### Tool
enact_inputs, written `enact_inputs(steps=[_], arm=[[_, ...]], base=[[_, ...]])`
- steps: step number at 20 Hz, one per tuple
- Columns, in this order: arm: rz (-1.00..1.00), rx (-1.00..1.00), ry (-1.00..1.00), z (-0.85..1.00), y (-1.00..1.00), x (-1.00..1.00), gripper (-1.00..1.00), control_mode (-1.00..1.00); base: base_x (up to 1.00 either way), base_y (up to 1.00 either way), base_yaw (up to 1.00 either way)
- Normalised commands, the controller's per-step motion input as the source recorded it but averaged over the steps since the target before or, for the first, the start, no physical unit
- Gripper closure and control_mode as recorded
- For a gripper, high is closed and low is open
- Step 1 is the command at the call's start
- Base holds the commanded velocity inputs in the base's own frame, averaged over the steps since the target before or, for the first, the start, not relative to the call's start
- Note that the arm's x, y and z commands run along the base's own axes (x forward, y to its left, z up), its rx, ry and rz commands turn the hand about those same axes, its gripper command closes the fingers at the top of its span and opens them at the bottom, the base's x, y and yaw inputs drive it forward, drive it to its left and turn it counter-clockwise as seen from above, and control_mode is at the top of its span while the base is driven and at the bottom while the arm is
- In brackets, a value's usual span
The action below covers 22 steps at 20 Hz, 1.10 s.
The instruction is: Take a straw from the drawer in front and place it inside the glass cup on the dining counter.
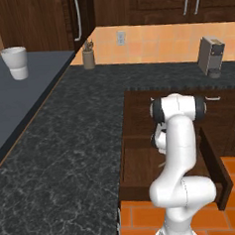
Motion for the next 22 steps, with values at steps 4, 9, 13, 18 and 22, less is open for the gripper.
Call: enact_inputs(steps=[4, 9, 13, 18, 22], arm=[[0.00, 0.00, 0.00, -0.48, 0.00, 0.00, -1.00, -1.00], [-0.04, 0.00, 0.07, -0.44, 0.00, 0.00, 1.00, -1.00], [-0.08, 0.00, 0.06, -0.36, 0.00, 0.00, 1.00, -1.00], [-0.09, 0.00, 0.00, -0.19, -0.01, -0.06, 1.00, -1.00], [-0.11, 0.00, 0.00, -0.04, -0.01, -0.19, 1.00, -1.00]], base=[[0.00, 0.00, 0.00], [0.00, 0.00, 0.00], [0.00, 0.00, 0.00], [0.00, 0.00, 0.00], [0.00, 0.00, 0.00]])
